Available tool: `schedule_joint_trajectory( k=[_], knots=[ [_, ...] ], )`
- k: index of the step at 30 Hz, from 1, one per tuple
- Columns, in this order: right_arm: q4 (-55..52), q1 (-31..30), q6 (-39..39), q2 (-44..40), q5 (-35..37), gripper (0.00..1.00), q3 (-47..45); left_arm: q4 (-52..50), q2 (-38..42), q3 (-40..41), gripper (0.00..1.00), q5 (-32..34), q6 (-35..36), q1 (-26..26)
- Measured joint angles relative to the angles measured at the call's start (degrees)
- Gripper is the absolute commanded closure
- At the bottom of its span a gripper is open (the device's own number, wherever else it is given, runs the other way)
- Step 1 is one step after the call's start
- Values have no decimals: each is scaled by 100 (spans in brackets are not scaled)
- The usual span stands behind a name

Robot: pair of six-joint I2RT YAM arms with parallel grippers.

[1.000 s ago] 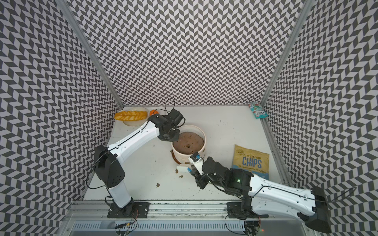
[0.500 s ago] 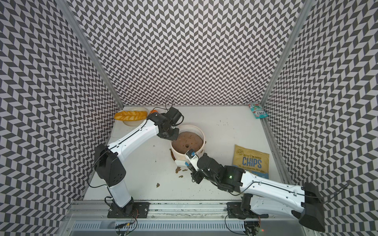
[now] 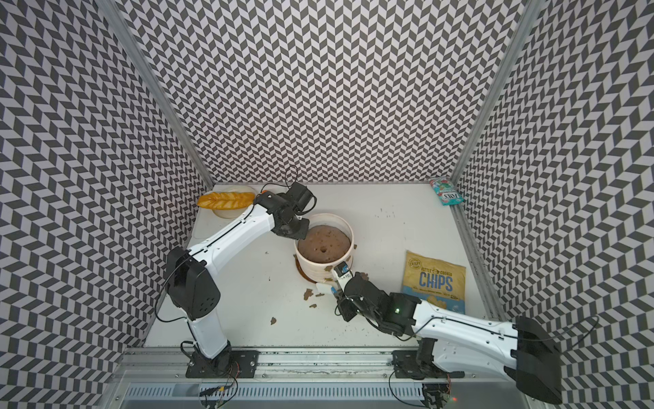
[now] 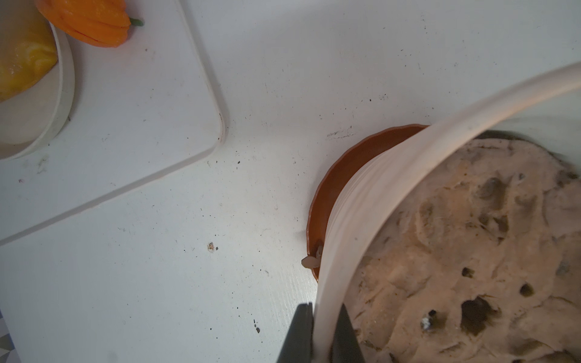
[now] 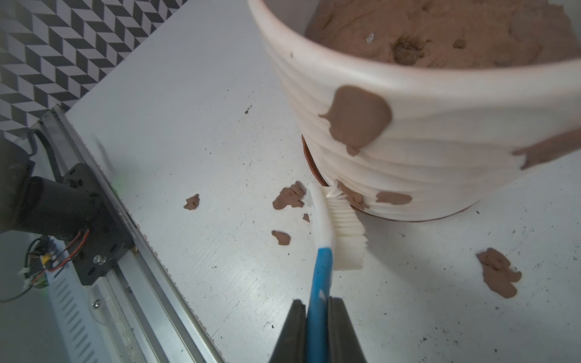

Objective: Scrub the dried mud off the ceramic pot
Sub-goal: Brush off the soil from the pot.

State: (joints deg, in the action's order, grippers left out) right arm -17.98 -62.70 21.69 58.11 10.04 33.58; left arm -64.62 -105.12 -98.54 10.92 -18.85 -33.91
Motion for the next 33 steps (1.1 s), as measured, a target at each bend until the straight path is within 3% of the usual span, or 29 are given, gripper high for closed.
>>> schedule_joint_trajectory(
  k=[8,18,33],
  knots=[
    [-157,-146,-227,-393,-564,100,-20,-37,-98,-136,90,-59,258,72],
    [-92,-151,-1165,-824,-953,100,481,-83,-236,-328,90,-85,693,131],
    [-551,1268,-2273,-105,-2065,100,1550,76,-304,-391,89,-162,1257,203]
  ],
)
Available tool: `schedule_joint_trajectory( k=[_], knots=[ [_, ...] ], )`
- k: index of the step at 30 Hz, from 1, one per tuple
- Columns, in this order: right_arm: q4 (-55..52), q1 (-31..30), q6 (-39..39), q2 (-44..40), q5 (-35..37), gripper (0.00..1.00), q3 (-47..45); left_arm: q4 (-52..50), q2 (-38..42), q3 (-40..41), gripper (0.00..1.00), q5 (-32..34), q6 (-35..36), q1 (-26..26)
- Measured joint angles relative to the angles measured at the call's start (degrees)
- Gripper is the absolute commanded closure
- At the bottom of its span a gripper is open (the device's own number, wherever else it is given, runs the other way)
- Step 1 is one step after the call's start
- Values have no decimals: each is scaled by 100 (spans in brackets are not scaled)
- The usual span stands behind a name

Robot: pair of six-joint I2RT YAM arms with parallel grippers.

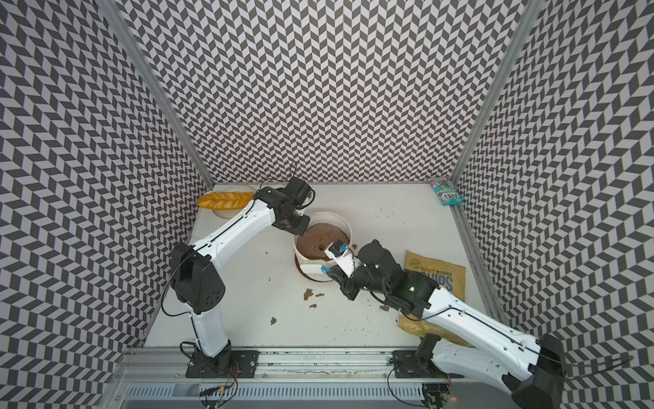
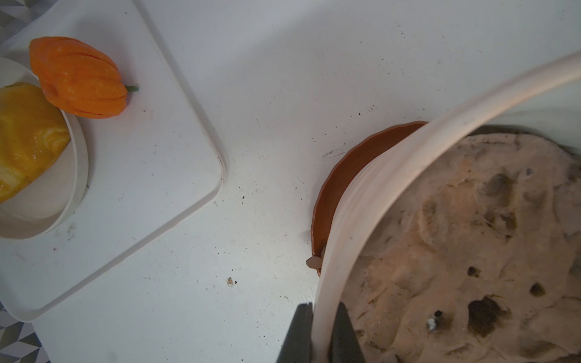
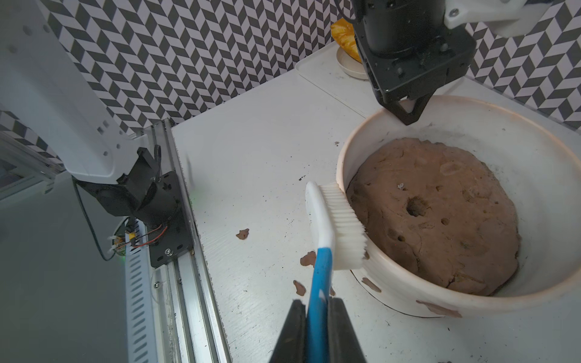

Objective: Scrub the dried mud off the ceramic pot
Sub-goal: Brush off the soil from the pot.

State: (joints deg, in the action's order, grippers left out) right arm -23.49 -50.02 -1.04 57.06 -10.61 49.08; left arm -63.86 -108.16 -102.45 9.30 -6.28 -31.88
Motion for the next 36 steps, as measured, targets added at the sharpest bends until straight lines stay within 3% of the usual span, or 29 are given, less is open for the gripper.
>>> schedule_joint_trajectory(
  k=[13,36],
  knots=[
    [-306,590,9,-76,-634,100,-17,153,-28,-11,89,-61,216,46],
    [-793,614,-603,411,-568,100,-4,258,-83,-74,89,-297,455,205]
  ],
)
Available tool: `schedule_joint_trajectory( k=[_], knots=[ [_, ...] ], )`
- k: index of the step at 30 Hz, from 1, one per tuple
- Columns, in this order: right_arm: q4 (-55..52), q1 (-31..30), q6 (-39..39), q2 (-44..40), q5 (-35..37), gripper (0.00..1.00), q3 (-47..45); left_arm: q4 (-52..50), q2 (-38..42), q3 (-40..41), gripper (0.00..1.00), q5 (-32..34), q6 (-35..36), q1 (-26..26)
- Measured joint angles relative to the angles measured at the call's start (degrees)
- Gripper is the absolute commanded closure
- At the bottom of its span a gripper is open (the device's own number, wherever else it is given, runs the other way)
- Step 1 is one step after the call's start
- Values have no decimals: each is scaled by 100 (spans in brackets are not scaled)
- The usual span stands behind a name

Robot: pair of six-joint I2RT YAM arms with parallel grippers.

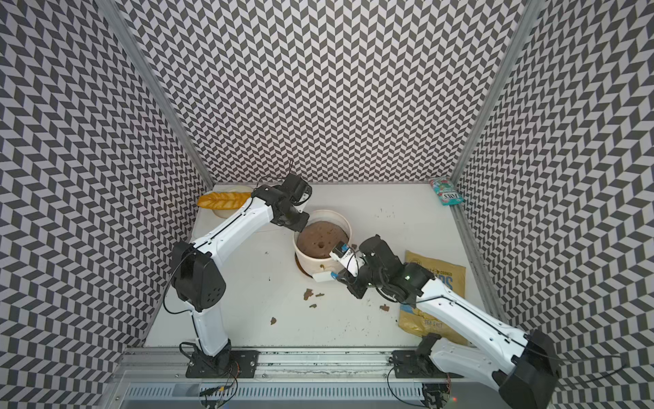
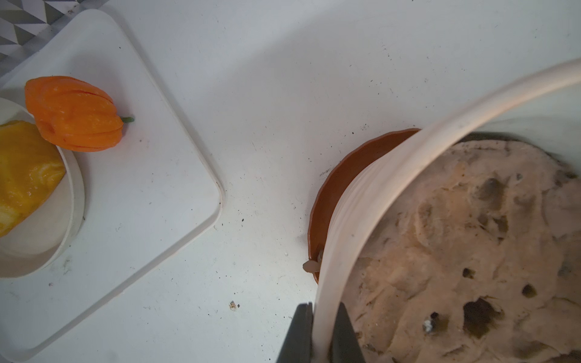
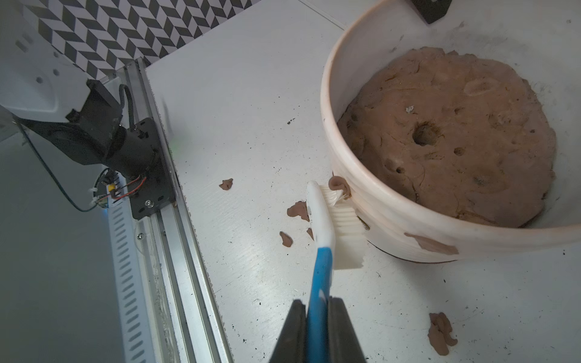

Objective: Scrub the dried mud off the ceramic pot
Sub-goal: Brush off the soil from the pot, then rotate the pot on the tray.

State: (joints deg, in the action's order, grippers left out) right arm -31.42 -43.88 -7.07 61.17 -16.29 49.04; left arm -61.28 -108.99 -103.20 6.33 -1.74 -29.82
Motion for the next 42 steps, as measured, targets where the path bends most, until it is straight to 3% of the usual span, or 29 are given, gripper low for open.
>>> schedule_joint_trajectory(
  k=[10,16,26,37,42],
  knots=[
    [-72,-535,-190,-199,-772,100,-98,59,-46,-55,89,-142,402,96],
    [144,-555,-138,-306,-800,100,-98,173,-66,-59,91,-264,850,153],
    [881,-632,229,-256,-116,100,-177,208,-339,-413,91,-739,1652,249],
    [1239,-1196,479,660,1370,100,-208,216,-476,-584,91,-940,1978,275],
    [1196,-1259,501,761,1661,100,-208,240,-483,-590,90,-979,2015,284]
  ],
)
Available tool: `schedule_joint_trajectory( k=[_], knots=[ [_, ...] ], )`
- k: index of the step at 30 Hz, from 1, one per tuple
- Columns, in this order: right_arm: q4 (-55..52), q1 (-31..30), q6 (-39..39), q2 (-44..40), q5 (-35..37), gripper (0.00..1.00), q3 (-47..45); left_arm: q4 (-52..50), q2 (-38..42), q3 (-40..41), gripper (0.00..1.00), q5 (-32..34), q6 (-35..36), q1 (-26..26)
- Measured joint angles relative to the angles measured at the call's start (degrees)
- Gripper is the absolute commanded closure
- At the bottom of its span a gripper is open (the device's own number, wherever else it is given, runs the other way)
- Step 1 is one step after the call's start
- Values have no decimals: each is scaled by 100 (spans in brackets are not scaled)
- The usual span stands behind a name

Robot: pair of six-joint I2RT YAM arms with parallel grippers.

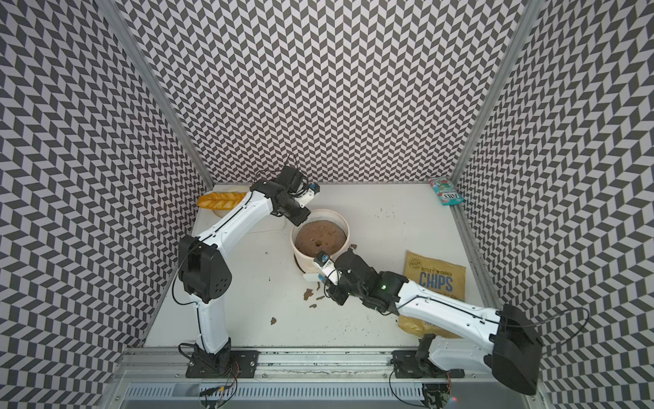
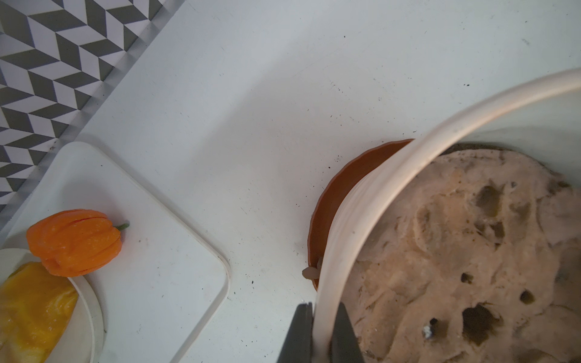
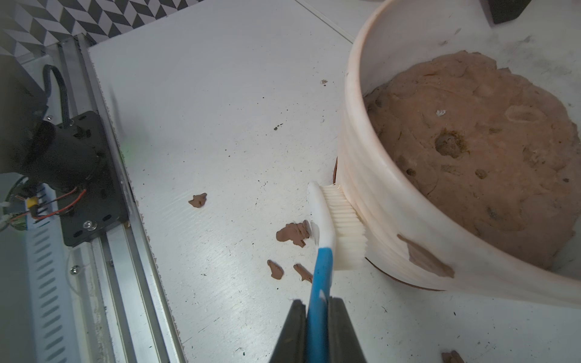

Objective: Scrub the dried mud off the ceramic pot
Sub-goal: Rotate the pot on the tray, then brush off the soil from the pot.

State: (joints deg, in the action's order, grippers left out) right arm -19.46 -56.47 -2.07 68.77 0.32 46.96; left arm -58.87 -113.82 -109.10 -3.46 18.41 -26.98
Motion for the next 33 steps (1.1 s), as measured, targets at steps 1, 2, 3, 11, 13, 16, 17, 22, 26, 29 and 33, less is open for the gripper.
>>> schedule_joint_trajectory(
  k=[1,2,3,11,13,16,17,22,26,29,33],
  knots=[
    [-15,-4,0,2,26,100,0,7,0,0,90,-2,2,0],
    [-35,-4,0,7,35,100,0,11,0,0,90,-9,9,2],
    [-70,-4,-2,9,39,100,0,11,0,0,90,-11,13,2],
    [-680,251,-155,22,-186,100,192,42,0,2,90,-28,44,2],
    [-920,306,-238,22,-271,100,313,42,0,2,90,-28,44,2],
    [-1353,391,-431,22,-459,100,487,44,0,4,88,-31,46,2],
    [-1475,409,-509,24,-566,100,540,46,0,7,88,-35,59,2],
    [-1860,431,-881,22,-1075,100,684,55,2,13,85,-39,94,2],
    [-1941,431,-1038,2,-1325,100,761,127,2,24,76,-79,116,2],
    [-1858,431,-1038,-94,-1405,100,765,245,7,24,54,-79,13,-2],
    [-1539,431,-992,-254,-1482,100,754,332,52,48,42,79,-282,-2]
  ],
)
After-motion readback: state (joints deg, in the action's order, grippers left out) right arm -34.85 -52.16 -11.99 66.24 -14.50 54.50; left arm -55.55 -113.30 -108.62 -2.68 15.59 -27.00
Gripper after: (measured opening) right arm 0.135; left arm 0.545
